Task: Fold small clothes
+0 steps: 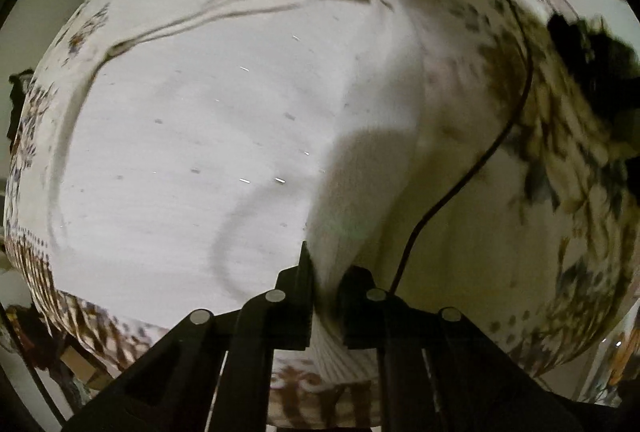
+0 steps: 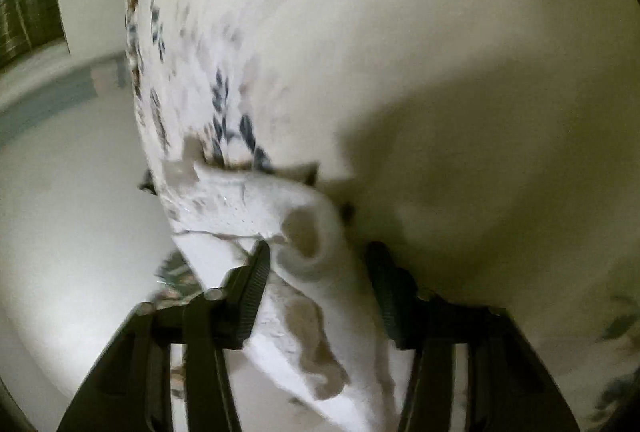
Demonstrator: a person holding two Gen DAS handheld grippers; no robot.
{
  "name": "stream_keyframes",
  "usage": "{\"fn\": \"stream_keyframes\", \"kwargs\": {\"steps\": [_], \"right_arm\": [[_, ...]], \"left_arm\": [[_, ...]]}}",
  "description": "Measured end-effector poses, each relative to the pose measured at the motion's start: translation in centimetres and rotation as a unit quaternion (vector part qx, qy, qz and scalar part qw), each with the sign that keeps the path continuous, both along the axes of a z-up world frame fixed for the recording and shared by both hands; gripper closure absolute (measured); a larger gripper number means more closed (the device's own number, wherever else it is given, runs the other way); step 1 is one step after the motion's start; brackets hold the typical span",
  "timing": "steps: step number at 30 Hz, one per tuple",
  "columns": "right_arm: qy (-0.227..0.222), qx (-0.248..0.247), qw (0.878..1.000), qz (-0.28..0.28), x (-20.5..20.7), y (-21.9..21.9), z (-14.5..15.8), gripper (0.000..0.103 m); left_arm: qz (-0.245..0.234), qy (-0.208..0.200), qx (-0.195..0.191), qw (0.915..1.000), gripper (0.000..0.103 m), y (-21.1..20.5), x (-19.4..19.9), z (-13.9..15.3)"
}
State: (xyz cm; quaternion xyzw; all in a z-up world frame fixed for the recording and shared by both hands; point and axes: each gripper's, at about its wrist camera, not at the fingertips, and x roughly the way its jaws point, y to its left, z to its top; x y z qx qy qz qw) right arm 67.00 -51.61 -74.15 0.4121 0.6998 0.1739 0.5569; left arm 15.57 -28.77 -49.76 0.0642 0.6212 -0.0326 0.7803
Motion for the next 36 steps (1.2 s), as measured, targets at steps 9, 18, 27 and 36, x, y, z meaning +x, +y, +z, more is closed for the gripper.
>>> {"fn": "stream_keyframes", "kwargs": {"steps": [9, 18, 27, 36], "right_arm": [[-0.034, -0.109, 0.993, 0.017, 1.3, 5.6, 11.2, 0.095], [-0.081, -0.185, 0.974, 0.108, 4.5, 26.5, 21.6, 0.095], [-0.098, -0.299, 0.928, 0.199, 5.5, 48.6, 16.5, 0.095], [-0.07, -0.345, 0.914, 0.2, 6.3, 54.1, 9.7, 0.094]], "left_arm": [[0.059, -0.04, -0.052, 0.9961, 0.097, 7.8, 0.1, 5.9], [0.159, -0.06, -0.114, 0.9789, 0.097, 22.1, -0.2, 9.3], [0.244, -0.025, -0.155, 0.957, 0.097, 33.8, -0.8, 2.7], [0.274, 0.012, -0.211, 0.9383, 0.093, 38.8, -0.3, -3.6]]}}
